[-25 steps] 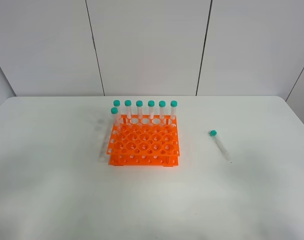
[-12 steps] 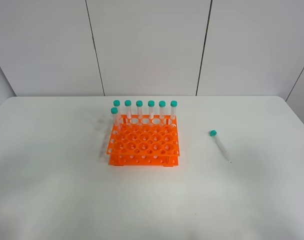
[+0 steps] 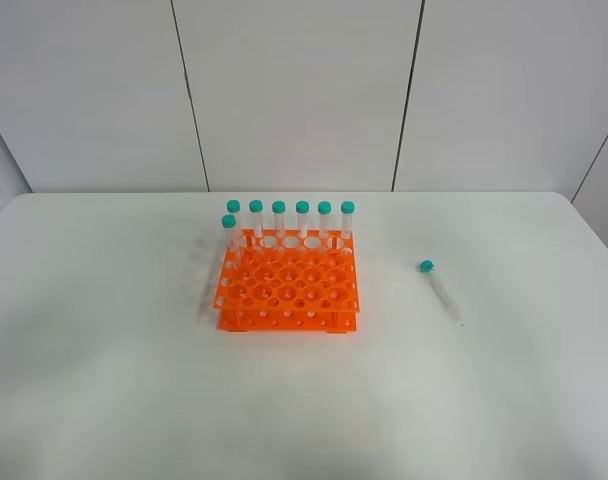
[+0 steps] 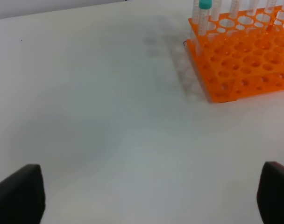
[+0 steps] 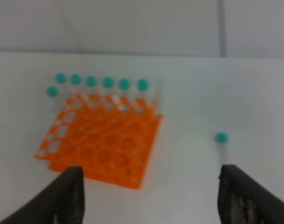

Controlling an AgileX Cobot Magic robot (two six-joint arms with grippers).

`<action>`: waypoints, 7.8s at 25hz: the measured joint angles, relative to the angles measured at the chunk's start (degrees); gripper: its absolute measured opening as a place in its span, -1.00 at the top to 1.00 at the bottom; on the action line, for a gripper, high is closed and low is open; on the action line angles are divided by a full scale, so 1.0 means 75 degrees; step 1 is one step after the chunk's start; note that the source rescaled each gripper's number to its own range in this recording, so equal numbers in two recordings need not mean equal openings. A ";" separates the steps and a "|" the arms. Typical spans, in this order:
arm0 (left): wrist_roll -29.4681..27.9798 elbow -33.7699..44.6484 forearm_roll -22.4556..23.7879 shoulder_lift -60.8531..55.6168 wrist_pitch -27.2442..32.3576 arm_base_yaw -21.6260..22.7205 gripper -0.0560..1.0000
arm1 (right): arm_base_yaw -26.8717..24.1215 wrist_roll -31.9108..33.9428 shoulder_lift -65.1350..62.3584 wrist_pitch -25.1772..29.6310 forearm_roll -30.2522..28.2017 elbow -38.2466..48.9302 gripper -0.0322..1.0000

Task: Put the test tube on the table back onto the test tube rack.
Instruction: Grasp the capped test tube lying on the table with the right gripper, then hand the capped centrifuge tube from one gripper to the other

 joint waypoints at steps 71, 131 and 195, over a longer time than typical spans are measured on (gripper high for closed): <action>0.0000 0.0015 -0.0011 0.0000 0.0014 0.0000 -1.00 | 0.1216 0.2149 1.0526 -0.0077 -0.3689 -0.3600 -0.57; 0.0000 0.0048 -0.0011 0.0000 0.0014 0.0000 -1.00 | 0.1216 0.2149 1.0978 0.0154 -0.3407 -0.3618 0.94; 0.0000 0.0048 -0.0004 0.0000 0.0066 0.0000 -1.00 | 0.6120 0.2007 0.5781 -1.1418 -0.2720 0.1945 0.94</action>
